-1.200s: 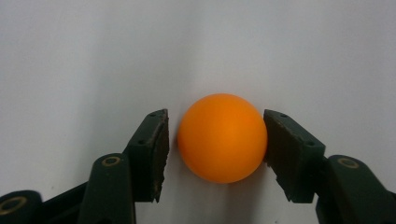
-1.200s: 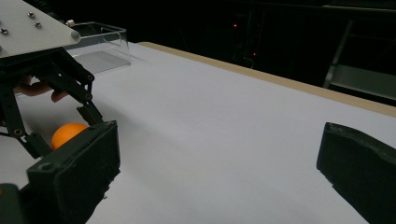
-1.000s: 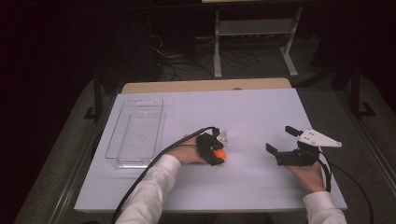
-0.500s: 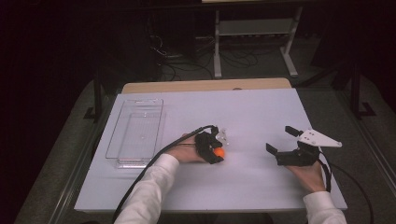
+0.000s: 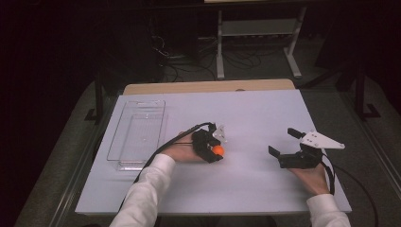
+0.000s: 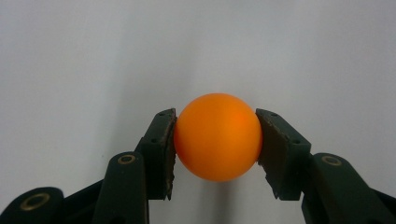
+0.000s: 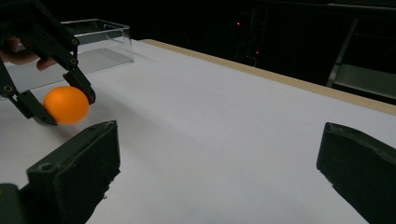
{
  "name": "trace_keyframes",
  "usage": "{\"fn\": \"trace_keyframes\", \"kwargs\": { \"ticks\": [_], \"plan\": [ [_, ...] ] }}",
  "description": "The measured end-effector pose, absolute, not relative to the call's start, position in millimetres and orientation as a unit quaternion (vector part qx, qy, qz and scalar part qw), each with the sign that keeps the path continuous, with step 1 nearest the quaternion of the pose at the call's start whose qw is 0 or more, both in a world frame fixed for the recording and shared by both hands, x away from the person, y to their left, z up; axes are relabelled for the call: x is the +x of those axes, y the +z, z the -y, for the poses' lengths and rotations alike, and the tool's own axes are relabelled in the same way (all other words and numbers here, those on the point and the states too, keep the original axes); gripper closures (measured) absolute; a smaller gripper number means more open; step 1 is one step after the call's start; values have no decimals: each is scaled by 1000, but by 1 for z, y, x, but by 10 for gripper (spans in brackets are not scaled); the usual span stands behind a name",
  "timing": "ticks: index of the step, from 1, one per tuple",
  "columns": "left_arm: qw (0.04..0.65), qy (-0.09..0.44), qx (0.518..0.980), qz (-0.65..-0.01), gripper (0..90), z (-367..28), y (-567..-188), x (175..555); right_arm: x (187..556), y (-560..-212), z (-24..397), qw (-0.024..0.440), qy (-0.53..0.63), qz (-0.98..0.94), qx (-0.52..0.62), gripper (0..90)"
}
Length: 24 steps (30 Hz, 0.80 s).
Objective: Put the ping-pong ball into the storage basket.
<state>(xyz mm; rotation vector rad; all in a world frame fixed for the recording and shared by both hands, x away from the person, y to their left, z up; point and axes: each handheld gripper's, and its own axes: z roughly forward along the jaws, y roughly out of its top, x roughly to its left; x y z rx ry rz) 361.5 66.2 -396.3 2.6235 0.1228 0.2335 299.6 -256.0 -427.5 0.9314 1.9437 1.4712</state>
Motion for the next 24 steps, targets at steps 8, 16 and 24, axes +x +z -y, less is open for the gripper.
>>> {"fn": "trace_keyframes", "kwargs": {
  "ticks": [8,16,24],
  "plan": [
    [252,93,962,-52,506,-74,-387,361,300,-428,256,262,544,-720,343,0],
    [253,100,961,-56,506,-80,-379,361,300,-428,255,262,543,-721,342,0],
    [254,104,960,-60,506,-86,-371,361,299,-427,256,263,544,-720,342,0]
  ]
}}
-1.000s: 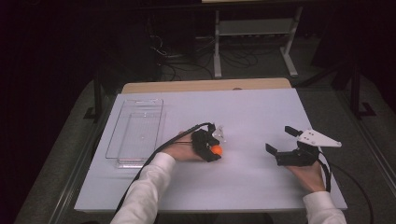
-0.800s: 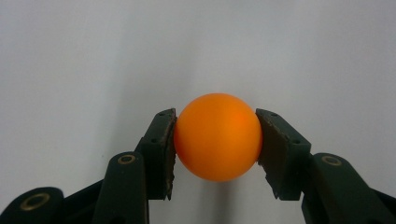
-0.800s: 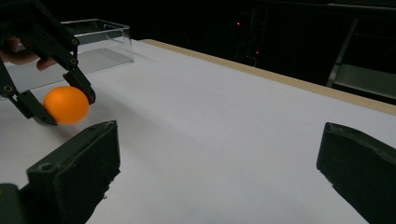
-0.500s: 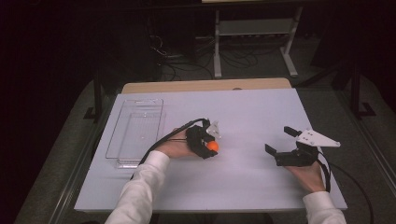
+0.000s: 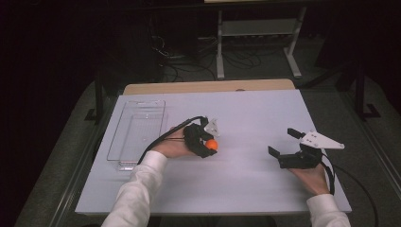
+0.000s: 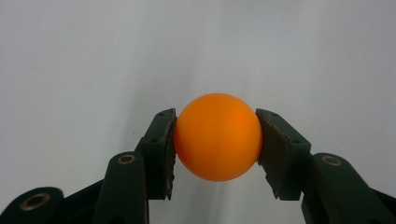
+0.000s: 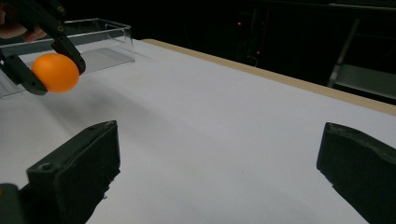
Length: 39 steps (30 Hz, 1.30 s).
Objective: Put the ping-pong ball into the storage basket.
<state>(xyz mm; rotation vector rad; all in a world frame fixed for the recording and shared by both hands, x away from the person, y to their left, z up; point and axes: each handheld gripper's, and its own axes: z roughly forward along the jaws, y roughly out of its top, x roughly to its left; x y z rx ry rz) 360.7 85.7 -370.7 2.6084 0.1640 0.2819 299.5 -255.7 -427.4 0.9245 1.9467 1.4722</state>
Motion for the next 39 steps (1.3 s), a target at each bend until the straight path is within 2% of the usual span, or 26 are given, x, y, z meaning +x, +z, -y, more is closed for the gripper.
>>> {"fn": "trace_keyframes", "kwargs": {
  "ticks": [39],
  "plan": [
    [260,150,952,-65,506,-116,-314,353,299,-426,257,263,552,-712,347,0]
  ]
}}
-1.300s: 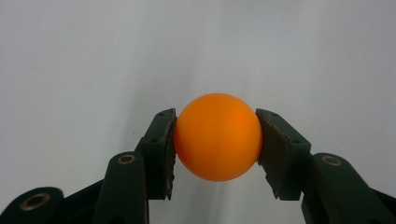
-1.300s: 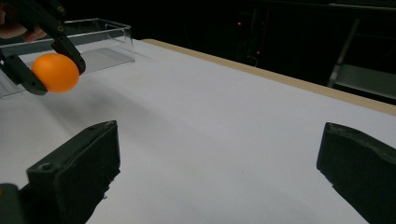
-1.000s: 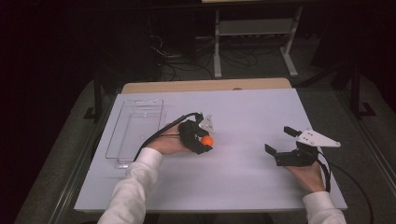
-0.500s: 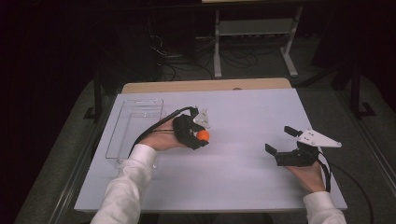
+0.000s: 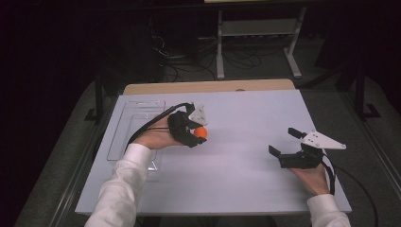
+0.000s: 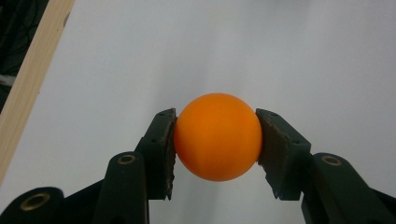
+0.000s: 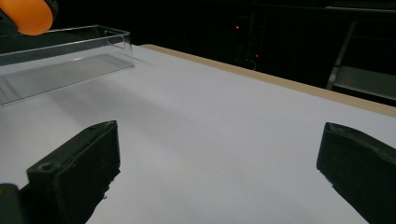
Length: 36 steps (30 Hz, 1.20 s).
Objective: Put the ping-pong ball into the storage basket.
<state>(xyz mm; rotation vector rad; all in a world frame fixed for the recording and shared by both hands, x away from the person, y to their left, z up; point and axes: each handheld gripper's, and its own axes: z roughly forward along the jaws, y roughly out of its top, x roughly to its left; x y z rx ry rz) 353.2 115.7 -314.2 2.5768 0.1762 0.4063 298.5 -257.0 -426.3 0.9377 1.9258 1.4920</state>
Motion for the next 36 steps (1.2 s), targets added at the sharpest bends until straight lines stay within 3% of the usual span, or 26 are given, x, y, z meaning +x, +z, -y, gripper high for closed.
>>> {"fn": "trace_keyframes", "kwargs": {
  "ticks": [36],
  "plan": [
    [236,163,954,-92,509,-167,-274,347,298,-427,258,264,548,-714,347,0]
  ]
}}
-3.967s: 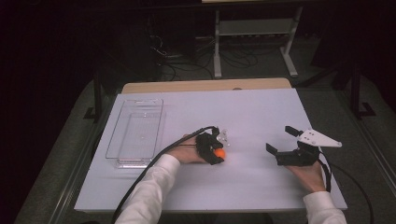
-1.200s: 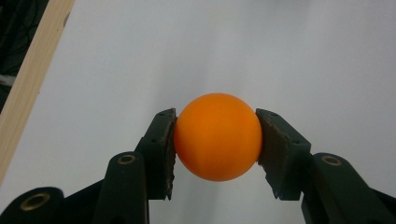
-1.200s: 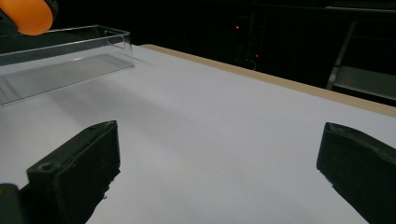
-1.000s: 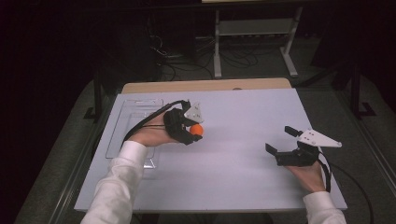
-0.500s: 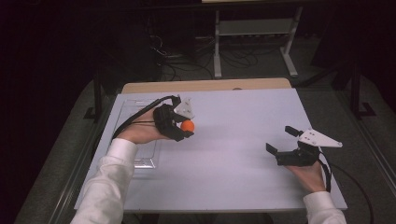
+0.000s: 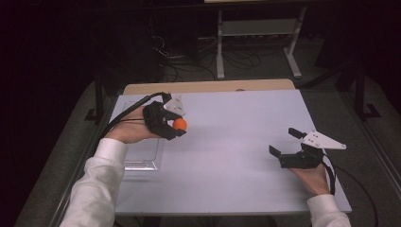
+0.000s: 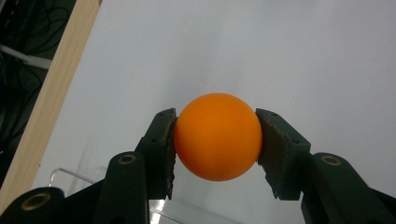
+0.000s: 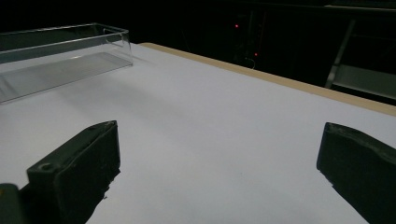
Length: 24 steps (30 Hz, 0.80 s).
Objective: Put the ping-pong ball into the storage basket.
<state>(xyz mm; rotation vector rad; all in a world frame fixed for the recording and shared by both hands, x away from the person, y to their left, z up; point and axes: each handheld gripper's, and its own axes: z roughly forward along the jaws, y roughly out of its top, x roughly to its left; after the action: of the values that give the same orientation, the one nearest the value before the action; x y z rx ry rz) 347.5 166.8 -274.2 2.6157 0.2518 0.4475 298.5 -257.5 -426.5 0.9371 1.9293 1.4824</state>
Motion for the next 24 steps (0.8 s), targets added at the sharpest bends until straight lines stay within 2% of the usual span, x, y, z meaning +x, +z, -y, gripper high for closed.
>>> {"fn": "trace_keyframes", "kwargs": {
  "ticks": [24],
  "plan": [
    [217,160,956,-118,508,-200,-276,349,298,-428,257,264,544,-717,347,0]
  ]
}}
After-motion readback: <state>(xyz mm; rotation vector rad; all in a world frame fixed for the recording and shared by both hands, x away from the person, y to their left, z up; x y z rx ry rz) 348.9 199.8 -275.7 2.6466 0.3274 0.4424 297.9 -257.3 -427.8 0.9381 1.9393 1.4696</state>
